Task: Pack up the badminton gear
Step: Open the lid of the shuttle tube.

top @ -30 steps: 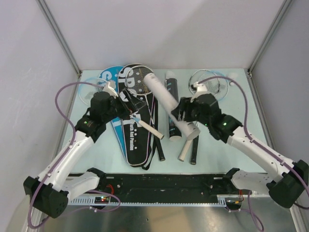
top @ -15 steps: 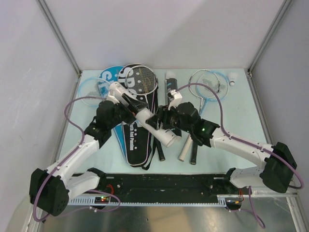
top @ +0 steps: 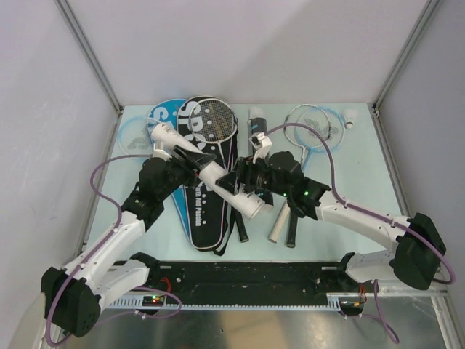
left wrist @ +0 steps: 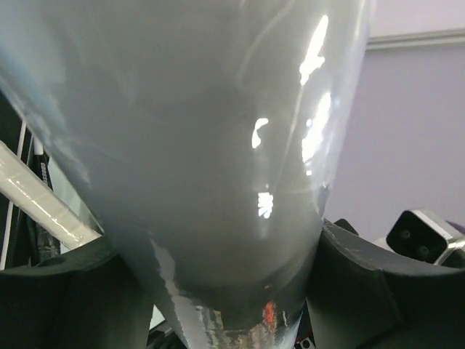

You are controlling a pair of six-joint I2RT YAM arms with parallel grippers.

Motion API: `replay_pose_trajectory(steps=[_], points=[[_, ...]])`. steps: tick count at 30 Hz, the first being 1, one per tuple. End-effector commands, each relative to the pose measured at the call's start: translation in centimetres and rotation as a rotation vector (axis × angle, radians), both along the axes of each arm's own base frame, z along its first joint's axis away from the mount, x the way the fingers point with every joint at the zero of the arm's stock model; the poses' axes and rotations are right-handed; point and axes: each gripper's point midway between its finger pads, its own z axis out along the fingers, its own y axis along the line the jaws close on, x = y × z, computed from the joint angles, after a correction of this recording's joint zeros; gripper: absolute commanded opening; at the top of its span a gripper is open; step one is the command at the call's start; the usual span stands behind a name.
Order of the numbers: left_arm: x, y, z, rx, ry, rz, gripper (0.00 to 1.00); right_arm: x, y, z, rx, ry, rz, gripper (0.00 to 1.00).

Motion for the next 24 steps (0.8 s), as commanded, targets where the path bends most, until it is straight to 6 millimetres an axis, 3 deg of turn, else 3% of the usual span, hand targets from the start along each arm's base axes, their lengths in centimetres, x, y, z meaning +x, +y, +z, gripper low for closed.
replay_pose_trajectory(steps=[1,7,13,20,24], points=[[1.1,1.3,2.2,-0.108,-0.022,0.092,0.52,0.4,-1.6,1.3,0.035,-0.016,0.008,0.78],[1.8,2.5,1.9,-0.122,-0.006,0.148,0.50,0.7,-6.8,3.4,0.063,-0.037,-0.082,0.84],[2.5,4.5,1.6,-0.124,0.000,0.220,0.50,-0.2,-11.7,4.4,0.109,-0.066,-0.148,0.81],[2.3,5.8,2.9,-0.198,-0.008,0.282,0.48,-1.9,-11.9,2.1,0.117,-0.059,-0.049,0.59],[1.8,5.8,3.8,-0.238,-0.015,0.279,0.47,-1.7,-11.3,1.5,0.131,-0.055,-0.026,0.53]])
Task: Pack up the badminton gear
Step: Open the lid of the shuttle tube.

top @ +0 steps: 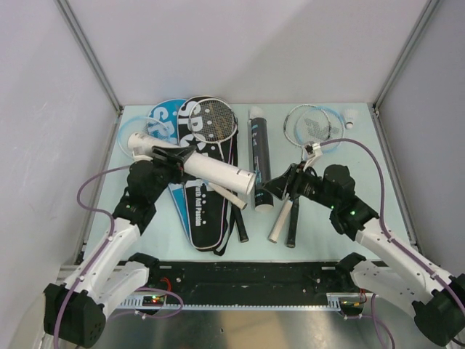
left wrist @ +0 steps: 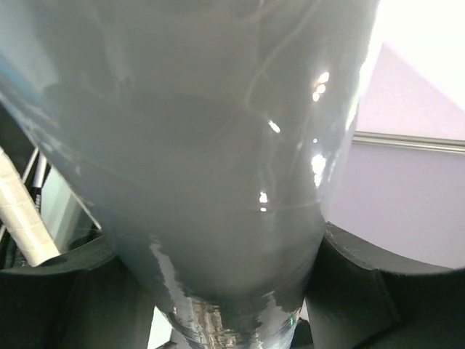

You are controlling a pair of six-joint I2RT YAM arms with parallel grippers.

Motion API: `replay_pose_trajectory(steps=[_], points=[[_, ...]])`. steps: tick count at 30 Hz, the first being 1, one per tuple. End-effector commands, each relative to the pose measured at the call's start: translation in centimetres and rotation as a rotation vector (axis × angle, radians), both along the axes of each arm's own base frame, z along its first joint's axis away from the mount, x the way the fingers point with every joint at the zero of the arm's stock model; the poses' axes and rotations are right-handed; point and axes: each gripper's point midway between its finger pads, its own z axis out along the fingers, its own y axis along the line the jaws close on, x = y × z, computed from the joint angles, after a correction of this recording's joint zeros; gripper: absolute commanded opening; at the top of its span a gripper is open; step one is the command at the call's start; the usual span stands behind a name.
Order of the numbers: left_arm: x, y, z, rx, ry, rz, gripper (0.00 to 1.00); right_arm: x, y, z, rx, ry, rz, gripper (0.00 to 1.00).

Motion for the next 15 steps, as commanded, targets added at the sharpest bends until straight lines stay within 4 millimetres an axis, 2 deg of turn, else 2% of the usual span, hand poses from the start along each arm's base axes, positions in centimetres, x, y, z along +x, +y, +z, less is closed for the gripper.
replay_pose_trajectory(steps=[1,11,15], points=[[-0.3,0.6,3.4,-0.094,-0.079,0.036,0.47,-0.4,1.1,1.1,0.054,-0.046,0.073,0.52],[-0.9,0.1,2.9,-0.137,-0.051,0.005,0.47,-0.4,4.8,1.6,0.151,-0.050,0.211,0.49],[-1.1,0.2,2.4,-0.139,-0.044,0.011,0.47,-0.3,5.4,1.8,0.173,-0.047,0.222,0.49]])
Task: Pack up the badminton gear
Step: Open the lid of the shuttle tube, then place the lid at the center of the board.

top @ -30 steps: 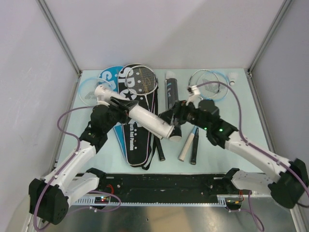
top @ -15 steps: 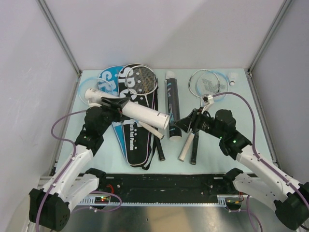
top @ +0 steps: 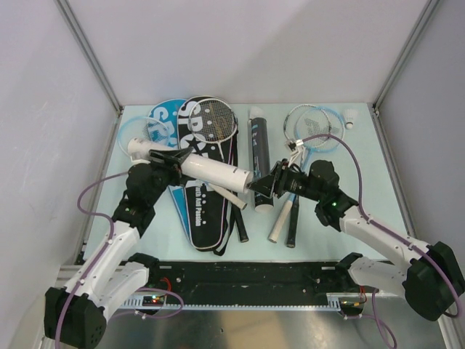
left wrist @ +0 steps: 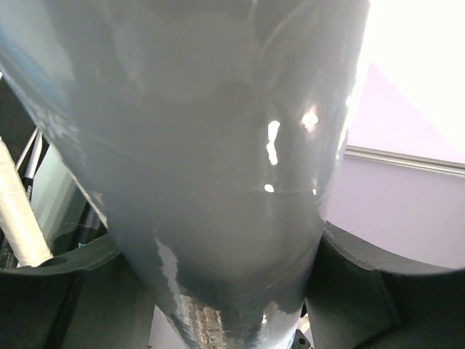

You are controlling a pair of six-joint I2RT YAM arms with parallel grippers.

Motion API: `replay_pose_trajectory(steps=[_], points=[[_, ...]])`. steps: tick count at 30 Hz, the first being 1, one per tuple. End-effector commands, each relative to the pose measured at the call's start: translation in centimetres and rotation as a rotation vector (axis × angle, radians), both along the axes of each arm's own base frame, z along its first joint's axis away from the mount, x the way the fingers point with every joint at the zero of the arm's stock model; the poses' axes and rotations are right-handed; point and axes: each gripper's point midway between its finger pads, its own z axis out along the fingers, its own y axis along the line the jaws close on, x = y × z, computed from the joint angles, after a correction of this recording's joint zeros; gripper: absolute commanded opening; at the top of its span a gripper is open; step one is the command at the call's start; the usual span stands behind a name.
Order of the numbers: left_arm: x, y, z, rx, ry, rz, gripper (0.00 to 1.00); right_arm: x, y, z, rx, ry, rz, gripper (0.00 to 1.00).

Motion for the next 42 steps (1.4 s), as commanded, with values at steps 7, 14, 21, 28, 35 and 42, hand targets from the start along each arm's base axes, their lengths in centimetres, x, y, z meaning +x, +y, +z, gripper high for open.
replay_pose_trajectory(steps=[7,14,21,28,35,42], points=[[-0.6,-0.4,1.7,-0.051,-0.053,-0.022,0.46,-0.3,0.7,3.7,0.114,-0.082,0.021,0.34],[-0.6,0.2,2.3,-0.062,-0.069,0.010,0.42,1.8,-1.1,2.1,0.101,0.014,-0.091,0.01],[-0.9,3.2,2.9,-0.043,-0.105,0.146,0.41,3.1,-4.3,1.5,0.090,0.037,-0.184,0.00],[-0.6,4.4,3.1,0.018,-0.104,0.185,0.41,4.0,-6.6,0.5,0.087,0.088,-0.263,0.00],[-0.7,4.2,2.2,0.075,-0.083,0.162,0.42,6.8,-13.9,-6.3,-0.019,0.415,-0.699,0.00],[-0.9,3.7,1.3,0.203,-0.078,0.094,0.44,4.7,-25.0,-12.8,-0.279,0.587,-1.197,0.07]])
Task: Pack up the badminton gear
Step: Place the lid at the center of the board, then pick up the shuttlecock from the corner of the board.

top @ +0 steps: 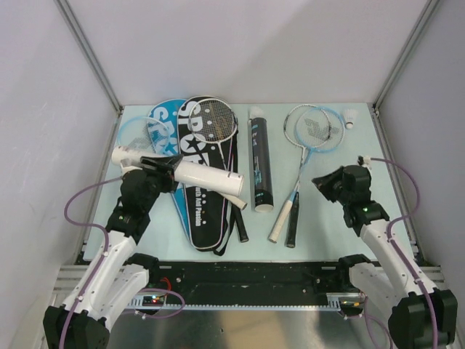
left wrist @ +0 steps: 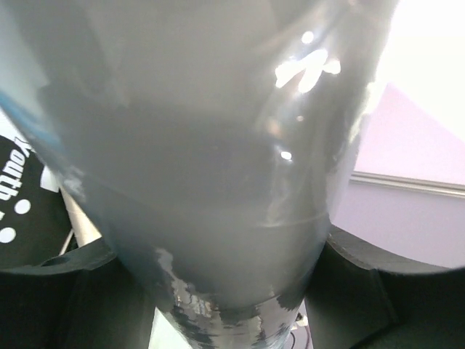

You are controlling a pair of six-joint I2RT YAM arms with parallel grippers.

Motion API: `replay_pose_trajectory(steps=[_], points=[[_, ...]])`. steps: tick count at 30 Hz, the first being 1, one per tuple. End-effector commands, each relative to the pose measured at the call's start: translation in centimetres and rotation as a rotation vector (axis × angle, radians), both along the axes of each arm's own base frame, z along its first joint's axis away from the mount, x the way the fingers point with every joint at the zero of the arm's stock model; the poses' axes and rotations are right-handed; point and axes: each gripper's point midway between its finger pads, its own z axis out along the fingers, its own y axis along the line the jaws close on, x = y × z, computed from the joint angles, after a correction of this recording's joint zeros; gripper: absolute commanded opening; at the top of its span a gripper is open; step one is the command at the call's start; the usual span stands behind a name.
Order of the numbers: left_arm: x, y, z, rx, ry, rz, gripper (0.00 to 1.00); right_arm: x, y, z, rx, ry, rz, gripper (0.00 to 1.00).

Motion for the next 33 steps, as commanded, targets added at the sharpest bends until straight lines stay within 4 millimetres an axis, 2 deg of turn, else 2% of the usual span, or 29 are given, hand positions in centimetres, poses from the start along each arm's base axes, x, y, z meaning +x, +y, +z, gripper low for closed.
replay_pose_trajectory(steps=[1,4,7,11,14,18,21,24,29,31,33], points=[[0.2,-0.1,3.1,0.101,-0.094,-0.048,0.44,-2.8,-7.8,-5.1,-0.217,0.227,-0.326,0.07],[0.2,-0.1,3.0,0.139,-0.100,-0.068,0.45,-3.7,-9.8,-7.0,-0.291,0.307,-0.393,0.08],[0.2,0.2,2.9,0.170,-0.104,-0.079,0.45,-4.1,-10.9,-8.6,-0.331,0.378,-0.424,0.08],[0.2,0.8,2.9,0.219,-0.114,-0.089,0.45,-4.2,-12.2,-9.5,-0.379,0.414,-0.446,0.11],[0.0,1.3,2.8,0.276,-0.115,-0.088,0.46,-3.9,-12.7,-9.5,-0.387,0.414,-0.450,0.22],[-0.2,1.8,3.1,0.331,-0.124,-0.077,0.47,-3.1,-12.5,-9.2,-0.360,0.397,-0.427,0.35],[-0.2,2.0,3.4,0.360,-0.132,-0.079,0.48,-1.8,-12.5,-7.9,-0.383,0.340,-0.381,0.44],[-0.3,2.0,4.1,0.401,-0.153,-0.088,0.49,1.4,-12.9,-4.6,-0.440,0.188,-0.294,0.49],[-0.4,2.4,4.6,0.475,-0.163,-0.086,0.50,6.9,-16.1,1.1,-0.509,-0.019,-0.222,0.54],[-0.4,2.5,4.7,0.498,-0.164,-0.084,0.50,8.9,-17.1,2.4,-0.517,-0.053,-0.197,0.57],[-0.4,2.7,4.7,0.521,-0.165,-0.082,0.51,11.0,-18.2,2.8,-0.515,-0.064,-0.175,0.62]])
